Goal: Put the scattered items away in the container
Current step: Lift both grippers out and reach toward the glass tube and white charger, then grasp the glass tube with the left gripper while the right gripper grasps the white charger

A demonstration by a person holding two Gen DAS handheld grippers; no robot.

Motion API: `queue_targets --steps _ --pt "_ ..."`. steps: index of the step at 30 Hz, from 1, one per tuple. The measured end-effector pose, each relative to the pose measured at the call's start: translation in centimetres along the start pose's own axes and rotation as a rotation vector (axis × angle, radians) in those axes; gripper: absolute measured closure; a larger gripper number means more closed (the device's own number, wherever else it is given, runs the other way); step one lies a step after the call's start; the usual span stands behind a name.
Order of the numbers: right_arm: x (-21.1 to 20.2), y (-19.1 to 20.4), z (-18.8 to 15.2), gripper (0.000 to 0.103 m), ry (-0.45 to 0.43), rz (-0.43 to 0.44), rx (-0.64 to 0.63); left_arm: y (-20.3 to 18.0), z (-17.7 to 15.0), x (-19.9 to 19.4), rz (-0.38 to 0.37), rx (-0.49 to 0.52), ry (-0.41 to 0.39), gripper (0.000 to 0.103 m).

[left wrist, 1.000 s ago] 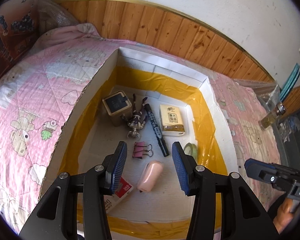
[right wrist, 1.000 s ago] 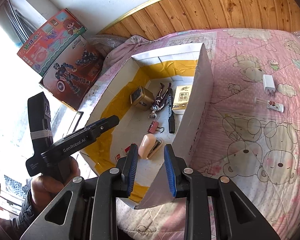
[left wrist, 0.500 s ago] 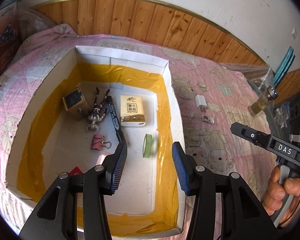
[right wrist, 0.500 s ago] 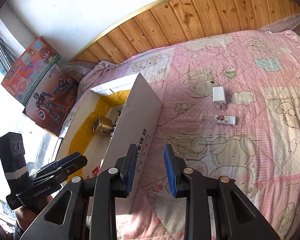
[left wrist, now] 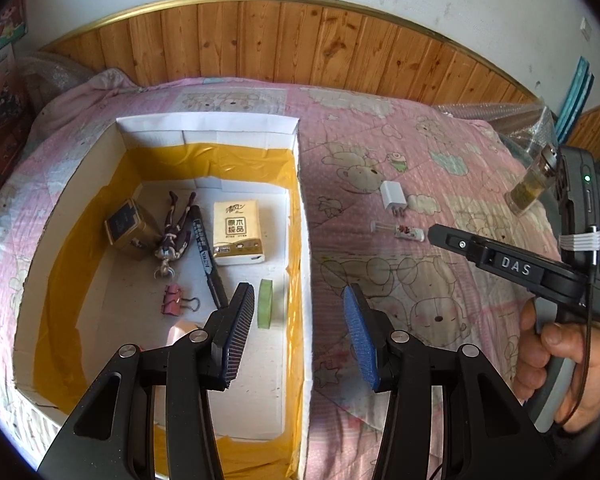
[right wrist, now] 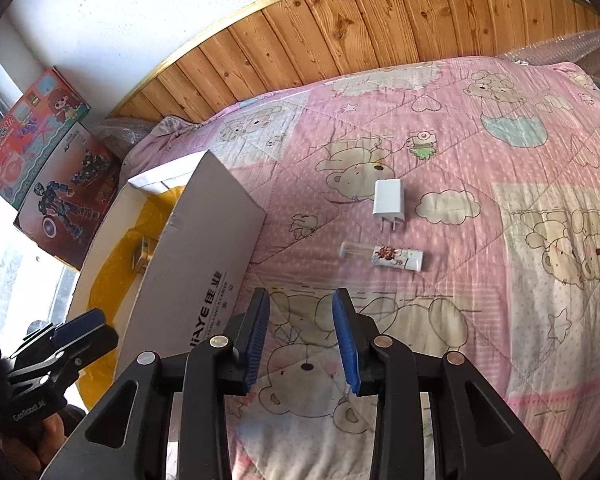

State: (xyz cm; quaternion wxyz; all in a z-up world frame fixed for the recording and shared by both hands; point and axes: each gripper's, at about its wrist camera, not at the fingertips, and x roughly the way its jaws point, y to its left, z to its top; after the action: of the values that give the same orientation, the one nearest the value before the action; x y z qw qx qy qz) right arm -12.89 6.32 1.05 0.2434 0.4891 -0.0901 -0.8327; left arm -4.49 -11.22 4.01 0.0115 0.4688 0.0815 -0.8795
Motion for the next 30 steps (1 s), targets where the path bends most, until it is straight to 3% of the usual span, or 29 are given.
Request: queue_targets --steps 14,18,19,21,24,27,30 --pt "7.3 -4.8 5.5 0.054 0.008 -0.168 -0.013 -6.9 2.3 2.6 -0.109 0.061 0.023 0.054" --pt "10.3 -4.7 6.7 0.054 0.027 -0.185 -0.067 -8.4 2.9 4.7 -0.134 0.05 0.057 0.054" --pt "11.1 -4.9 6.8 0.063 0.044 -0.187 -0.08 -8.7 3.1 5.5 -0.146 0.04 0.073 0.054" --pt "11.5 -5.6 7.0 0.07 0.057 -0.154 -0.093 -9.1 3.4 7.1 -0.171 0.008 0.107 0.054" --pt "9.9 -6.5 6.9 0.071 0.044 -0.193 -0.12 -9.5 3.7 10.3 -0.218 -0.075 0.175 0.054" --pt "7.6 -9.1 6.4 0.071 0.044 -0.19 -0.069 -9.8 4.2 13.9 -0.252 -0.195 0.257 0.054" --pt "4.6 -11.3 5.9 0.071 0.056 -0.155 0.018 -10.4 5.2 16.6 -0.252 -0.289 0.28 0.053"
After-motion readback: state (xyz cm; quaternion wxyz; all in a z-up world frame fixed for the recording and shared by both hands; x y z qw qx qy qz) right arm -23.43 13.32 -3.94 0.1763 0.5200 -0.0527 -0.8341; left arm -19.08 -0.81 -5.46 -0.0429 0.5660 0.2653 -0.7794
